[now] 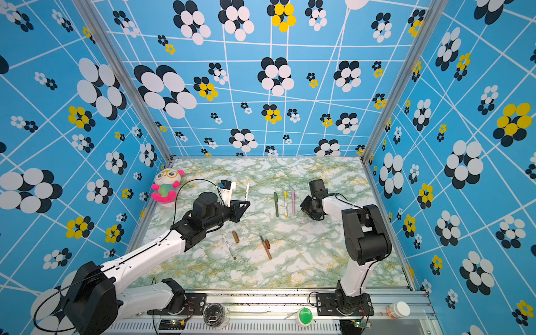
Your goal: Insert the pens into the pen caps
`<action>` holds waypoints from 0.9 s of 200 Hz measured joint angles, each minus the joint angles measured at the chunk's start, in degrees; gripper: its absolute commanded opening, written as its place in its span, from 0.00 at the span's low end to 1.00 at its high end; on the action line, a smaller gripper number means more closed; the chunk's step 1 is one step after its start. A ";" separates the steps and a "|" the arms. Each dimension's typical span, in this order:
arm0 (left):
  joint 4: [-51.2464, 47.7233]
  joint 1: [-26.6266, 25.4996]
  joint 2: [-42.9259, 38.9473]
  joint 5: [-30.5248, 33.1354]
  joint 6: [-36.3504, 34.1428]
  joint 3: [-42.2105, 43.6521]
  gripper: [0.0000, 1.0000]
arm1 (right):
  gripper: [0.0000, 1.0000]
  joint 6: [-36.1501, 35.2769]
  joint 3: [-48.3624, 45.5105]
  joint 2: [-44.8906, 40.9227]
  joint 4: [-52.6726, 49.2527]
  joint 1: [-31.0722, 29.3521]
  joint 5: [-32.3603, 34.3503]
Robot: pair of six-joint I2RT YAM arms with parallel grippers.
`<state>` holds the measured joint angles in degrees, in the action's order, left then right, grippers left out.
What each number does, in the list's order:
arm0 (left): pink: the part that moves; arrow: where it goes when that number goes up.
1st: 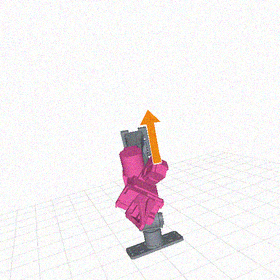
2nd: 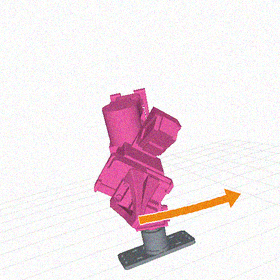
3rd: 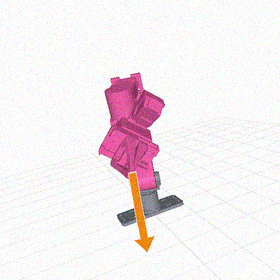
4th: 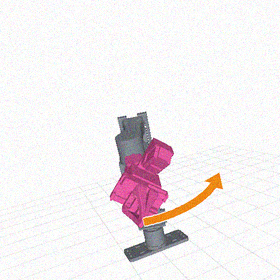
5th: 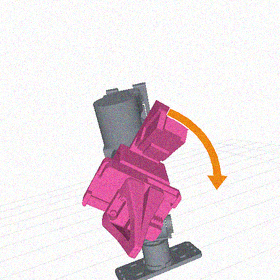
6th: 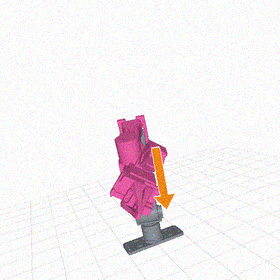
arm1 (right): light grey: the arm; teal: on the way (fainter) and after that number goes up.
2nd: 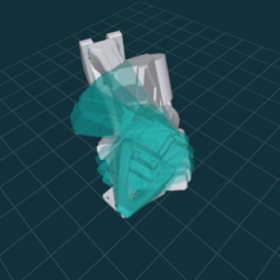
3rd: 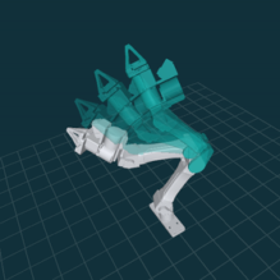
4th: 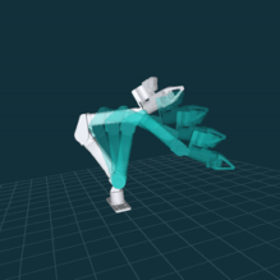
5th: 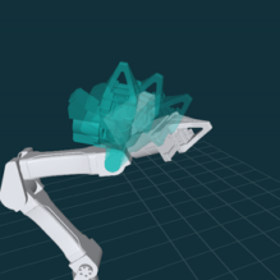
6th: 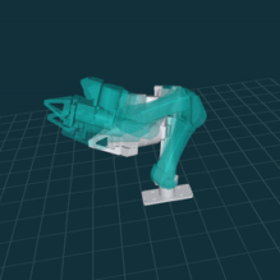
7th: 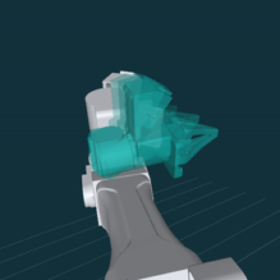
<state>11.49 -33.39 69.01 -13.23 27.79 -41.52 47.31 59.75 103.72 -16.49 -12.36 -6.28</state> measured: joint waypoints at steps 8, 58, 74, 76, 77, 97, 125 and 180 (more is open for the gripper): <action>-0.02 0.04 0.00 0.00 0.00 0.00 0.00 | 0.27 -0.31 0.81 0.42 -1.05 0.00 0.00; -0.02 0.13 -0.44 0.00 0.02 0.00 0.00 | 0.27 -1.70 6.45 3.65 -8.04 0.00 -0.02; -0.11 0.39 -0.98 0.00 0.02 0.00 0.00 | 0.28 -1.68 8.11 4.79 -10.01 0.00 -0.02; -0.13 0.42 -1.07 0.00 0.02 0.00 0.00 | 0.28 -1.68 8.31 4.94 -10.23 0.00 -0.02; -0.13 0.44 -1.11 0.00 0.02 0.00 0.00 | 0.28 -1.68 8.37 5.01 -10.27 0.00 -0.02; -0.17 0.66 -1.95 0.00 0.02 0.00 0.00 | 0.29 -1.64 9.88 6.03 -12.00 0.00 -0.09; -0.15 0.81 -2.82 0.00 0.02 0.00 0.00 | 0.28 -1.03 10.99 6.73 -13.14 0.00 -0.04; -0.15 1.27 -2.89 0.00 0.04 0.00 0.00 | 0.16 0.44 13.51 8.37 -16.22 0.04 0.42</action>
<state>11.33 -32.12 66.13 -13.23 27.83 -41.52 47.75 73.25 112.09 -32.71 -12.32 -5.87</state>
